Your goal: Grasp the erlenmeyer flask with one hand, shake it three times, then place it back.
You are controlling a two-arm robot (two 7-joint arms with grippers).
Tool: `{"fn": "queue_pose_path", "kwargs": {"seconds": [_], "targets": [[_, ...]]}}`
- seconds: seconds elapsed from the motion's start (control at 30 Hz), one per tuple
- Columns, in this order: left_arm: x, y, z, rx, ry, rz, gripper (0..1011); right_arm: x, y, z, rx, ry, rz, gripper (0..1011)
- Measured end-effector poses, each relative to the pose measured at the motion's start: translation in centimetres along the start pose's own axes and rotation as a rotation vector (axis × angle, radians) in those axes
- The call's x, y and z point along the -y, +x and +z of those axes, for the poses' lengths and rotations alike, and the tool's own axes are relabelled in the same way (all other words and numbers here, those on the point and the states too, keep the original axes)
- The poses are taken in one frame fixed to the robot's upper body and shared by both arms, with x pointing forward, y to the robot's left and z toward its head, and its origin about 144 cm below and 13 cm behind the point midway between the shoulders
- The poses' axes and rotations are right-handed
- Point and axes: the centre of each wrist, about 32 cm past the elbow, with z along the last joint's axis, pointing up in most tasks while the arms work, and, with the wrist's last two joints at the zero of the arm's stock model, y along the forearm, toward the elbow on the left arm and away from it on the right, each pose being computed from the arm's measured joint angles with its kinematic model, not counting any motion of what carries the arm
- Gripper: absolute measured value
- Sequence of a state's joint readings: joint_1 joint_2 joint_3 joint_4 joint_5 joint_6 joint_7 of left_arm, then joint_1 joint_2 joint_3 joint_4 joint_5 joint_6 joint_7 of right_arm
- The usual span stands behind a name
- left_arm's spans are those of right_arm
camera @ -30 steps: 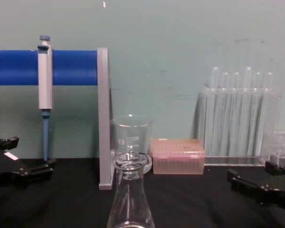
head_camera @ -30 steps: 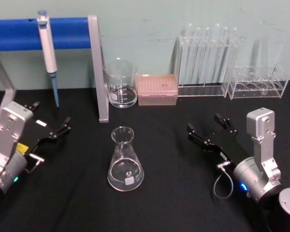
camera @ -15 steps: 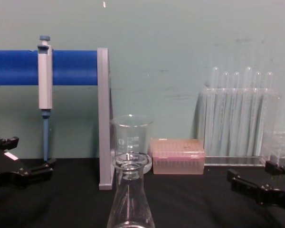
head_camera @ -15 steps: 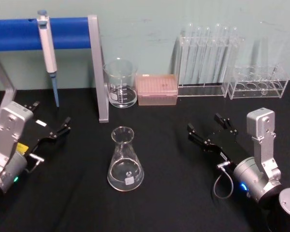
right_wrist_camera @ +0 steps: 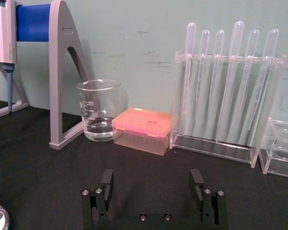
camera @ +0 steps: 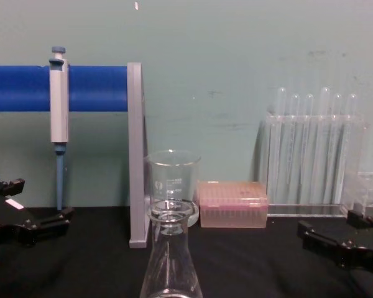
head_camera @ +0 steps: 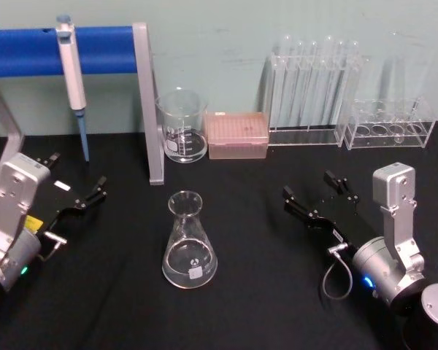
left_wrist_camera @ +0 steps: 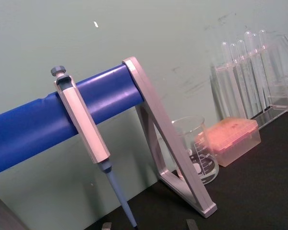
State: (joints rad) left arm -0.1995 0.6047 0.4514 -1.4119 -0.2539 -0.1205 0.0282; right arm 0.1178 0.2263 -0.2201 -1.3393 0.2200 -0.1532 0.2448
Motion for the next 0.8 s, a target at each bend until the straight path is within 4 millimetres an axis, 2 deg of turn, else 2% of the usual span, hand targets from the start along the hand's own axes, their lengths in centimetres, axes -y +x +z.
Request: {"fn": "queue_pose_path", "kwargs": {"seconds": [0.8], "targets": [[0.00,0.00,0.00,0.000,0.000,0.000,1001,0.00,0.00,0.00,0.000,0.000,0.000,1000]]}}
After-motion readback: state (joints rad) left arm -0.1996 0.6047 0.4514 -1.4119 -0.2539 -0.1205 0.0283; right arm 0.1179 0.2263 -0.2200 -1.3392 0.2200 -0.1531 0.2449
